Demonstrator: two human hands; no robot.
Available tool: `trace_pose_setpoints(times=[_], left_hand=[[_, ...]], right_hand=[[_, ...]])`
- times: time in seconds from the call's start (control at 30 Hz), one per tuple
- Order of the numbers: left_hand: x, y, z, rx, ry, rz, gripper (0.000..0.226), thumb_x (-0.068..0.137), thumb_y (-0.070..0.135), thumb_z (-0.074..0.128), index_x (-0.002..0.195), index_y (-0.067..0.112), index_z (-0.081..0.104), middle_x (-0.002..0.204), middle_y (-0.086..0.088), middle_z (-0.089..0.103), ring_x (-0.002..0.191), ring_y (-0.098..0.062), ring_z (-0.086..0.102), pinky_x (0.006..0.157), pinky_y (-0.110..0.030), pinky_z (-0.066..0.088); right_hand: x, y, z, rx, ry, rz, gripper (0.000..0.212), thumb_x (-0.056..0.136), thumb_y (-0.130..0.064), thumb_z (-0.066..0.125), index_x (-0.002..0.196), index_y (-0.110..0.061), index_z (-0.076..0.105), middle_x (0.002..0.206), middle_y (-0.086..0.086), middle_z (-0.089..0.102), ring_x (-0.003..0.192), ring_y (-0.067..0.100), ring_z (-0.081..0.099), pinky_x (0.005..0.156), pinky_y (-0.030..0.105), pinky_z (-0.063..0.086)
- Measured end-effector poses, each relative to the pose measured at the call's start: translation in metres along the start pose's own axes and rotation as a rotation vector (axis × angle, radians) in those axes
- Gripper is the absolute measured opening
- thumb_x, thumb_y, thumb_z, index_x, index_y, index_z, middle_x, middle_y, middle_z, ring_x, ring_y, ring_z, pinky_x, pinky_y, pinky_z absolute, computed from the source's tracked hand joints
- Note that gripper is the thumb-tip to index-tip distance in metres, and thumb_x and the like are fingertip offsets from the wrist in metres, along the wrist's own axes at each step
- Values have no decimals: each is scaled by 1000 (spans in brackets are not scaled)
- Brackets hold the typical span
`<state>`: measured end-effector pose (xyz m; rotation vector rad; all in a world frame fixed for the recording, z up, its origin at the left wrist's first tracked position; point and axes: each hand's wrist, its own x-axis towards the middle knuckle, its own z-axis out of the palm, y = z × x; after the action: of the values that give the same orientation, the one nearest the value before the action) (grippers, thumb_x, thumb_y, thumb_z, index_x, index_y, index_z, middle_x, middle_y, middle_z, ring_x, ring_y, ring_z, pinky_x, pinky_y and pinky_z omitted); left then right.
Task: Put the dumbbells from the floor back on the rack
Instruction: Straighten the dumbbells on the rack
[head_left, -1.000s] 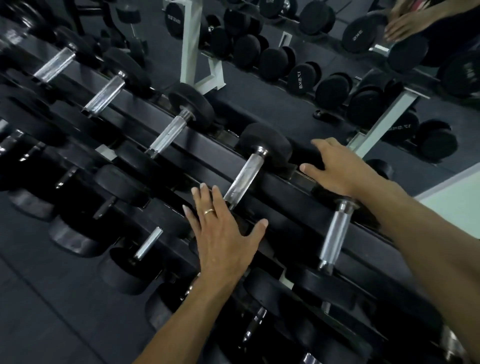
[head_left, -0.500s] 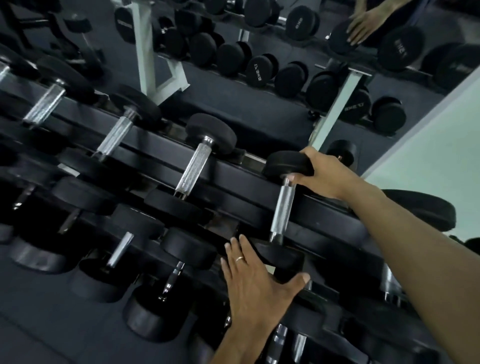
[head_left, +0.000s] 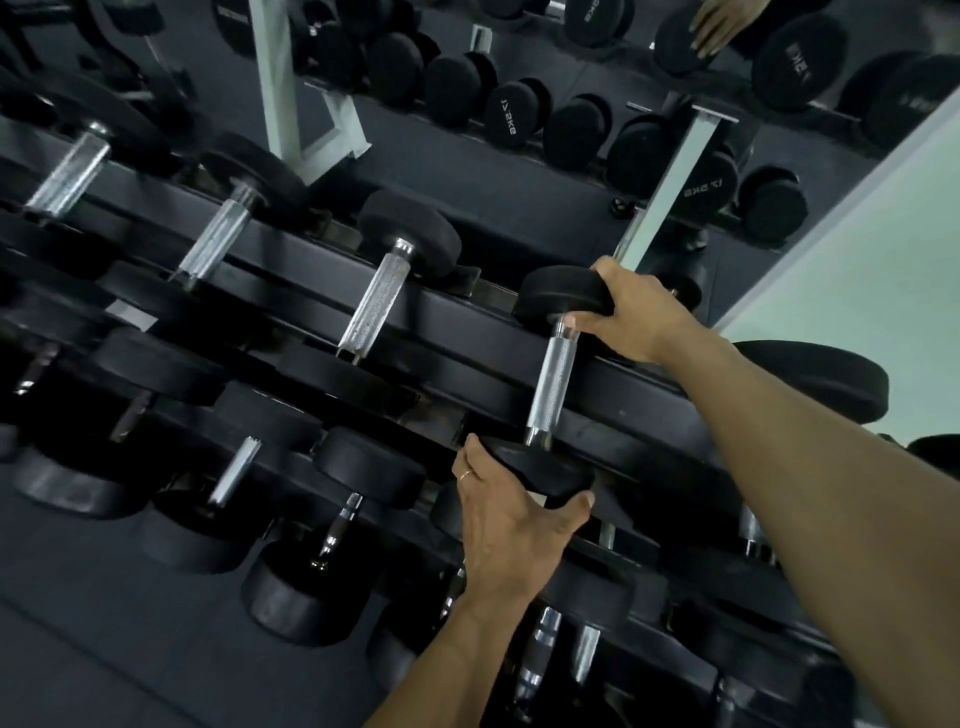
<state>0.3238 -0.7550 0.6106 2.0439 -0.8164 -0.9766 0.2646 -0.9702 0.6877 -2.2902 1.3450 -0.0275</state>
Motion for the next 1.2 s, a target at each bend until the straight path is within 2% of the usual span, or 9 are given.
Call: trace_pose_setpoints(times=[0.2, 0.3, 0.43, 0.6, 0.7, 0.8, 0.9, 1.07, 1.2], left_hand=[[2, 4, -6, 39, -6, 8, 130, 58, 53, 86, 151, 14, 4, 154, -7, 15, 139, -22, 30, 113, -30, 32], [-1, 8, -4, 58, 8, 6, 130, 59, 51, 86, 152, 13, 3, 156, -9, 12, 142, -22, 25, 113, -27, 28], [2, 7, -9, 70, 4, -6, 130, 58, 52, 86, 152, 14, 4, 154, -7, 17, 140, -21, 30, 110, -25, 28], [0, 5, -8, 45, -11, -5, 130, 60, 52, 85, 152, 18, 1, 157, -4, 11, 142, -18, 25, 110, -24, 26], [1, 4, -9, 54, 2, 3, 130, 60, 53, 85, 153, 17, 1, 157, -4, 12, 141, -18, 27, 104, -20, 25], [-5, 6, -10, 91, 30, 44, 127, 61, 56, 83, 153, 18, 4, 158, -1, 12, 142, -17, 24, 105, -22, 24], [-18, 7, -6, 120, 105, 110, 122, 64, 58, 80, 153, 21, 4, 160, 3, 6, 147, -15, 14, 116, -30, 22], [-50, 17, 18, 215, 221, 239, 109, 76, 64, 66, 154, 19, 4, 161, 7, -9, 144, -2, -23, 122, -37, 9], [-81, 30, 60, 259, 207, 328, 106, 77, 72, 52, 154, 15, 7, 162, 3, -6, 140, 0, -31, 122, -37, 3]], right_hand=[[-7, 13, -4, -4, 2, 4, 35, 91, -36, 66, 112, -18, 46, 89, -1, 58, 86, 23, 57, 75, 34, 43], [-10, 20, -5, 26, -2, 5, 34, 92, -36, 66, 111, -18, 45, 91, -1, 56, 89, 24, 57, 76, 34, 43], [-8, 14, -4, -29, 12, -8, 36, 92, -38, 65, 113, -16, 44, 92, 1, 55, 90, 27, 57, 79, 40, 47], [-6, 17, -1, -30, 20, -5, 38, 92, -38, 64, 114, -15, 43, 98, 4, 57, 92, 28, 58, 82, 43, 49], [-5, 16, 0, -16, 4, -11, 42, 92, -37, 65, 121, -15, 42, 109, 9, 59, 102, 31, 59, 86, 43, 49], [-9, 16, -4, -40, 0, -13, 73, 90, -40, 66, 148, -18, 28, 137, 16, 46, 121, 35, 52, 101, 46, 44], [-23, 22, -10, -124, 23, -68, 83, 91, -45, 62, 154, -16, 17, 148, 16, 35, 128, 36, 46, 103, 45, 44], [-54, 46, -32, -215, 35, -152, 70, 93, -49, 57, 149, -15, 34, 146, 14, 40, 132, 35, 42, 104, 46, 42], [-87, 79, -52, -251, 69, -163, 69, 94, -51, 53, 149, -13, 35, 146, 16, 43, 133, 35, 41, 109, 43, 34]])
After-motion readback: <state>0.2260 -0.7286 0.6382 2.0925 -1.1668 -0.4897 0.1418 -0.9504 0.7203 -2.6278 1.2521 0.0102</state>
